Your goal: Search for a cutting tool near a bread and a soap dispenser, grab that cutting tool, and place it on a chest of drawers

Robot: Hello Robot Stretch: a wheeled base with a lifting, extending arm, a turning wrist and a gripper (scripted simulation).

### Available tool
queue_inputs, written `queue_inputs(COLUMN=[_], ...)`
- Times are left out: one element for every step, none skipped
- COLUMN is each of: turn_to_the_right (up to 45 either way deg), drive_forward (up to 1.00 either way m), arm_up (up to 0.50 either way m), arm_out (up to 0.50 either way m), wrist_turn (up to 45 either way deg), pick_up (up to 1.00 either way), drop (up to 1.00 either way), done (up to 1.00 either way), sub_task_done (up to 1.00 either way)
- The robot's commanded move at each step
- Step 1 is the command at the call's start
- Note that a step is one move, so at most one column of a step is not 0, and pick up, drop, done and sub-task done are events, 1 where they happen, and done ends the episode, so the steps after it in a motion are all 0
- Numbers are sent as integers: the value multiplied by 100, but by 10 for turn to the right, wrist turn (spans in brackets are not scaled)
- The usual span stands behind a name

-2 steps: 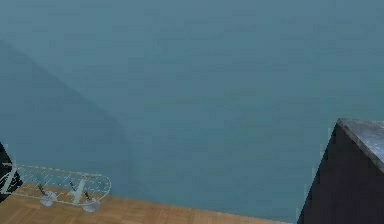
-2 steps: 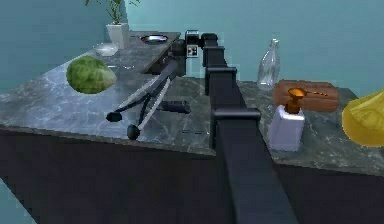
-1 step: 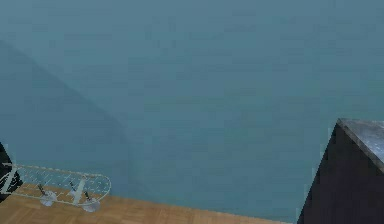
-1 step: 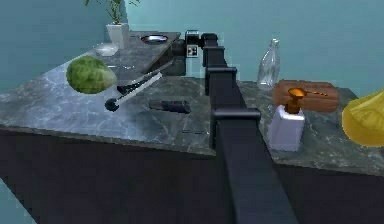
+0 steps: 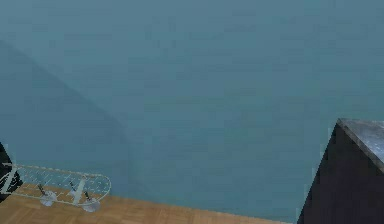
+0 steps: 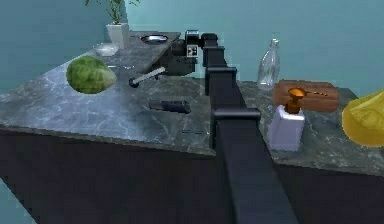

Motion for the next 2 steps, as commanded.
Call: queue_inputs(turn_to_the_right=[0, 0], drive_forward=[0, 0], arm_up=[0, 0], arm_out=[0, 0], wrist_turn=[450, 30], pick_up=[0, 0], drop=[0, 0], done=[0, 0], sub_task_done=[0, 0])
